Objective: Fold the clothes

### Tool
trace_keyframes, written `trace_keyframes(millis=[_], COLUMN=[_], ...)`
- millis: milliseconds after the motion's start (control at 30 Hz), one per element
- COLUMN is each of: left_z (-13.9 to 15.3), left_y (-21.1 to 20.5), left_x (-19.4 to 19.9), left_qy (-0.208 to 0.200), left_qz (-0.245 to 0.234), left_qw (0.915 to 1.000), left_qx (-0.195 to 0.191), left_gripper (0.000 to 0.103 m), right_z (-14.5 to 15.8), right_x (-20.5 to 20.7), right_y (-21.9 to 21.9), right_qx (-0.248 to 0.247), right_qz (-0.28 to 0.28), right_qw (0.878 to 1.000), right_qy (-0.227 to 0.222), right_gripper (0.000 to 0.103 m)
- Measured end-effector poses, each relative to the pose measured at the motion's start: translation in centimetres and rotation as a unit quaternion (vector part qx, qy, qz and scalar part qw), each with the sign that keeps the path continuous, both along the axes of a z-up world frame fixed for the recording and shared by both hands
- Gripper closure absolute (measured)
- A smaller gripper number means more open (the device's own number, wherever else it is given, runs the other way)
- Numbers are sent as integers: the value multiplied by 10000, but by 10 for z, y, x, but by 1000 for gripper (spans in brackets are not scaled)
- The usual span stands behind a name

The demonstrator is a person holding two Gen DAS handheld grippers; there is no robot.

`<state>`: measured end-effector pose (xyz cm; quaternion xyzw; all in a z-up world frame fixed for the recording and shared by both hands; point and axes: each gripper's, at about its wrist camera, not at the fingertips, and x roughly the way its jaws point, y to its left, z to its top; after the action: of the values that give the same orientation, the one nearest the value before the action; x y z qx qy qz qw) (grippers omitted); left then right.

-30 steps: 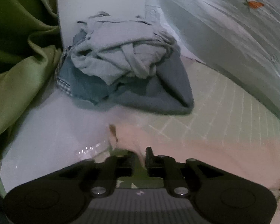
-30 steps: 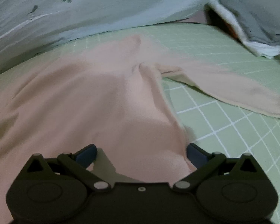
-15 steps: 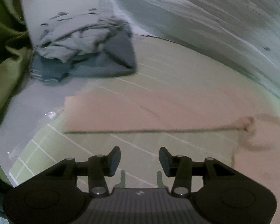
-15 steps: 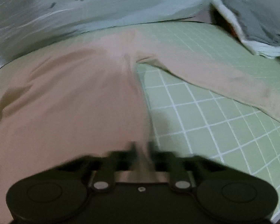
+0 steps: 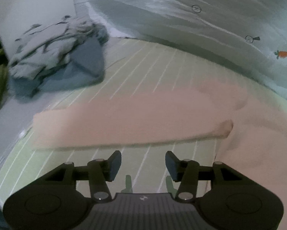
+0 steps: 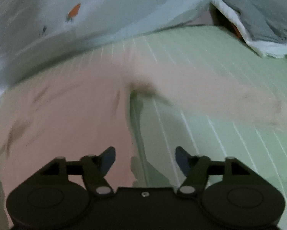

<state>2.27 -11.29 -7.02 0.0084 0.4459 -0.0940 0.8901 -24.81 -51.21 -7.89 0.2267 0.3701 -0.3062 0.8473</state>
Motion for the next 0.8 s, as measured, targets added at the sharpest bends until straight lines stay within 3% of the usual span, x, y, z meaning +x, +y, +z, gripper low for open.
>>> trace_keyframes(millis=[100,200,367,500,600,633,667,700,733,800], left_z=[-2,-6,-16,-28,-38,-41,-43,-46,-49,-53], left_y=[-22,-48,-103,-149,-173,-177,-181,-186,-190,-192], left_x=[31,67,129,165,179,180,182,183,185,188], left_qy=[-25,-38,28,129,210,208,205,202,200,176], left_qz=[-201,-421,-864,-1347,-1581,-1606,-1631,-1656,-1681,-1632], left_qw=[9998,9990,9955,9893,9857,9855,9853,9851,9848,9856], left_qx=[-68,-142,-396,-541,-544,-502,-460,-418,-376,-410], left_gripper=[43,40,36,36,38,41,53,82,101,99], right_z=[2,4,4,-4,-15,-19,-23,-25,-27,-29], right_x=[28,63,132,175,199,205,209,212,215,216], right_y=[-33,-64,-115,-138,-145,-145,-143,-142,-140,-142], right_qx=[-209,-457,-537,-364,-281,-283,-326,-403,-477,-587], right_qz=[-33,-86,-121,230,584,703,785,876,959,1026], right_qw=[9998,9989,9984,9989,9979,9969,9957,9943,9929,9917], right_qy=[-46,-95,-122,-207,54,206,364,450,521,509], right_gripper=[29,20,20,22,43,64,81,89,97,97])
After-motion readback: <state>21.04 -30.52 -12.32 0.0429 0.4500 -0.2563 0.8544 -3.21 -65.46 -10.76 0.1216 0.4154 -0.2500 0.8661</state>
